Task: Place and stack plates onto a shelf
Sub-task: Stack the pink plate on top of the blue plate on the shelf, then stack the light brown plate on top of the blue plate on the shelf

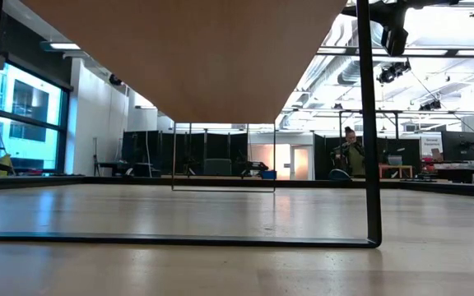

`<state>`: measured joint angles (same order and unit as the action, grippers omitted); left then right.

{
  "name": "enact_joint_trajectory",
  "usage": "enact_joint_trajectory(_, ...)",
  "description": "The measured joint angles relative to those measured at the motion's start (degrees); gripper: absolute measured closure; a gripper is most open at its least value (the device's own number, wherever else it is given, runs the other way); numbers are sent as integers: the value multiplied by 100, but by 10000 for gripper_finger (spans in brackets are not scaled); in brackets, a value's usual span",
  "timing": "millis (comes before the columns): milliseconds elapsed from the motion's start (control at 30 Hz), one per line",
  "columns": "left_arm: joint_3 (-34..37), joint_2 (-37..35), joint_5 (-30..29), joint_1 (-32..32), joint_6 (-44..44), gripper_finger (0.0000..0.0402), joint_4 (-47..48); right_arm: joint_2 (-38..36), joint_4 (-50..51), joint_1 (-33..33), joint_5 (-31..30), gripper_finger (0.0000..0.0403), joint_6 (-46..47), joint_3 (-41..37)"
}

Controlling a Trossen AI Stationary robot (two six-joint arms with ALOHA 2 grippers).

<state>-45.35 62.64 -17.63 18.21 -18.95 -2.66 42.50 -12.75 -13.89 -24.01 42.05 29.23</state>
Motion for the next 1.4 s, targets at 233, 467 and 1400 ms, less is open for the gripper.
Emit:
enact_joint_trajectory(233, 639, -87, 1633, -947, 151, 401, -927, -2, 2, 0, -28, 268, 49, 0)
enact_joint_trajectory(467, 928, -87, 2064, -1226, 457, 401, -981, -2, 81, 0, -37, 268, -3, 0)
enact_joint_trajectory(1400, 1315, -1028, 2311, -1295, 159, 401, -2274, -4, -153, 0, -184, 268, -25, 0)
